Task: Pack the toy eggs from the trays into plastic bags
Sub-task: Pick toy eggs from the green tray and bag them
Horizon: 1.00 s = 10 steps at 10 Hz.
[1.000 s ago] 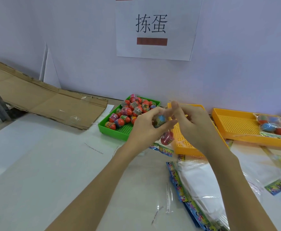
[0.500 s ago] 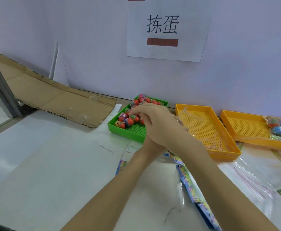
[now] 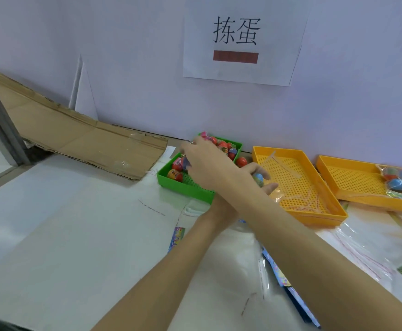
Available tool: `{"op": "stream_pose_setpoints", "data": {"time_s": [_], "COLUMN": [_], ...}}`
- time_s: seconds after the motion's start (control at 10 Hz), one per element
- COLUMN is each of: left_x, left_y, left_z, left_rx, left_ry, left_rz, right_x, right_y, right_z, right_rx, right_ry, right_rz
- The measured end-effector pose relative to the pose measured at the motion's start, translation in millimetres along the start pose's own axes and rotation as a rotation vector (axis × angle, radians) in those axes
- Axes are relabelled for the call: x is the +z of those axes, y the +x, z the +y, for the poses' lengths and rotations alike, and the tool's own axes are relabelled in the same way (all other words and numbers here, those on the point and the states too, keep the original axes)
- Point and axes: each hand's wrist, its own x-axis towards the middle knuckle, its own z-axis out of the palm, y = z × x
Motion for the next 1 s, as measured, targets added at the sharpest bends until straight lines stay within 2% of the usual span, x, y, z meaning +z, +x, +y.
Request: {"op": "stream_pose_setpoints", "data": {"time_s": [0.1, 0.2, 0.3, 0.4, 0.6, 0.7, 0.9, 1.0], "left_x": [4.4, -2.9, -7.2, -9.5, -14.7, -13.0, -10.3, -9.6], "left_y": [0.8, 7.9, 15.1, 15.1, 15.1, 15.5, 16.3, 16.4], "left_z": [-11.1, 18.3, 25.9, 22.8, 19.4, 18.2, 16.7, 16.2], "left_rx": [-0.229, -0.078, -0.017, 0.036, 0.089, 0.113, 0.202, 0.211], "left_ry": [-0.008, -0.032, -0.037, -0.03, -0.054, -0.031, 0.131, 0.129], "left_rz": [0.073, 0.222, 0.15, 0.101, 0.099, 0.132, 0.177, 0.178], "right_x": [-11.4, -22.2, -16.8, -10.4, -7.7, -6.2, -3.1, -3.3], "right_y": [-26.0, -72.1, -110.6, -126.6, -131.2, -132.6, -127.2, -126.4], "right_z": [19.3, 49.4, 83.4, 104.5, 123.5, 126.6, 116.9, 115.2], "right_rx": [-0.017, 0.015, 0.101, 0.215, 0.201, 0.207, 0.193, 0.199], "right_ry": [0.298, 0.478, 0.715, 0.845, 0.626, 0.625, 0.772, 0.851], "right_rz": [0.307, 0.614, 0.837, 0.829, 0.739, 0.645, 0.585, 0.58]}}
